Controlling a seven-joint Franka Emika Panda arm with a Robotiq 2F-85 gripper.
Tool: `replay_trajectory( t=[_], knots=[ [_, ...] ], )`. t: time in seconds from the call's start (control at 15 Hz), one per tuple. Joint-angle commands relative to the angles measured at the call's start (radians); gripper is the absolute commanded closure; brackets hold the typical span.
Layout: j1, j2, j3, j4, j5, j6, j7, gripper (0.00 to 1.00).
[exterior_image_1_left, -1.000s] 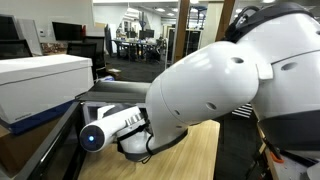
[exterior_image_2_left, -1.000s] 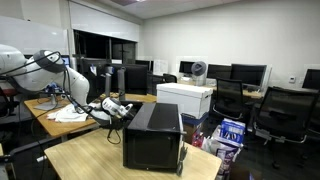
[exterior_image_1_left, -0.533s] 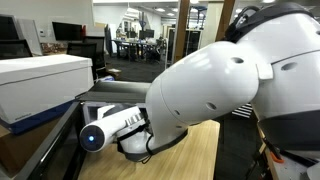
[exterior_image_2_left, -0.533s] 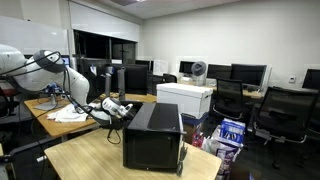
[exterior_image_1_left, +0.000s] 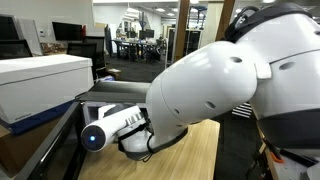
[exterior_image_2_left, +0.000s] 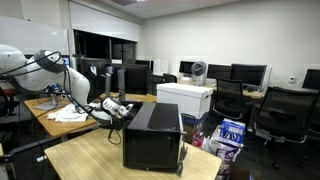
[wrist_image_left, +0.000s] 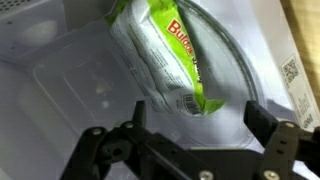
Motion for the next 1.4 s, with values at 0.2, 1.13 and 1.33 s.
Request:
replay_trajectory(
  t=[0.2, 1.13, 1.33],
  knots=[
    [-0.039, 0.000, 0.022, 0.020, -0.110, -0.051, 0.074, 0.00],
    [-0.101, 0.000, 0.096, 0.031, -0.344, -0.079, 0.230, 0.00],
    [-0.112, 0.000, 0.122, 0.033, -0.390, -0.102, 0.252, 0.00]
  ],
)
